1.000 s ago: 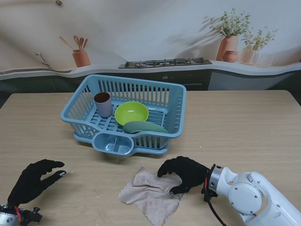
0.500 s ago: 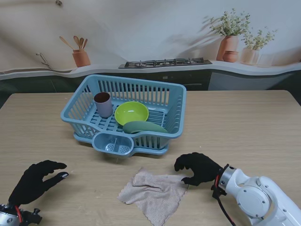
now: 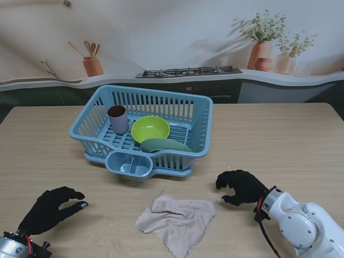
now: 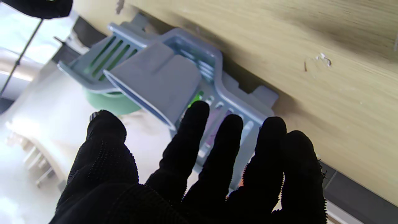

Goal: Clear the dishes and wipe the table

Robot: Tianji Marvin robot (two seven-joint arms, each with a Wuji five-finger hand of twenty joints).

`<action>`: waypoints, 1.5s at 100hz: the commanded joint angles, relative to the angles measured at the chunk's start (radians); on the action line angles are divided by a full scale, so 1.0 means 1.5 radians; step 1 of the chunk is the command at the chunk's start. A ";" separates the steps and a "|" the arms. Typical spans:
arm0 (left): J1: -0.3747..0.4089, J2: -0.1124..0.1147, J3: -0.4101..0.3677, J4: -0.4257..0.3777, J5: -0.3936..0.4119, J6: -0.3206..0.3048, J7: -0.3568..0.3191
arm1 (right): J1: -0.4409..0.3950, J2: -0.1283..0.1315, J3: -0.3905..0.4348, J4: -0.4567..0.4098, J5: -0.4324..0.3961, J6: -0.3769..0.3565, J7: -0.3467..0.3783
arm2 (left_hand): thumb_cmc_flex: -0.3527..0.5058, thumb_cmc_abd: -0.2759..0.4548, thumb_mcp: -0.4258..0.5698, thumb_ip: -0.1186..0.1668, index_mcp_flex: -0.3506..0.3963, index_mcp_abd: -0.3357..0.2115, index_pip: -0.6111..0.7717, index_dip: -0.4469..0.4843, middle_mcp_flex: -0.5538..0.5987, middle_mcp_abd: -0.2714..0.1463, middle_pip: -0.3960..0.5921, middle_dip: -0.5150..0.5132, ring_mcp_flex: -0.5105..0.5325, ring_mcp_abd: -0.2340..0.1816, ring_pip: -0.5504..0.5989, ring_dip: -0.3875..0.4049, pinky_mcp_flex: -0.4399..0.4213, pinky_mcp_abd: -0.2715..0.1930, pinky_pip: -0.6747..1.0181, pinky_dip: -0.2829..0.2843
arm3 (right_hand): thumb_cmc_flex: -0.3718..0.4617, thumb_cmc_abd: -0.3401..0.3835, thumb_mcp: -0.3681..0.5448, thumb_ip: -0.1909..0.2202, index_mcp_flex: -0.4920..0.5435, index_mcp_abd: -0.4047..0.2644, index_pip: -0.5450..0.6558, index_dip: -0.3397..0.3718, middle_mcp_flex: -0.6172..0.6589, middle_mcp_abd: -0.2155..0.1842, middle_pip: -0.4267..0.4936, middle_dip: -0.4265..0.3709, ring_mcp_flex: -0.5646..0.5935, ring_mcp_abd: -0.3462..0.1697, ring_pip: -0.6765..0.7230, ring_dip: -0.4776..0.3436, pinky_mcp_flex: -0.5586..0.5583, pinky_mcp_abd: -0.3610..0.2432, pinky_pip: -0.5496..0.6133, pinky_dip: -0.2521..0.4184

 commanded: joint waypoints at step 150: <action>-0.038 0.045 0.100 -0.078 0.023 0.107 -0.192 | 0.021 -0.013 0.020 0.055 -0.034 0.045 -0.078 | -0.104 -0.174 0.400 -0.023 -0.076 -0.037 -0.041 -0.001 -0.096 -0.074 -0.026 -0.026 -0.068 -0.092 -0.070 -0.051 -0.045 -0.094 -0.048 -0.067 | 0.019 0.006 0.019 0.017 0.010 0.010 -0.019 -0.013 0.006 0.010 -0.009 -0.007 0.000 0.009 -0.015 -0.005 -0.010 -0.003 -0.025 -0.006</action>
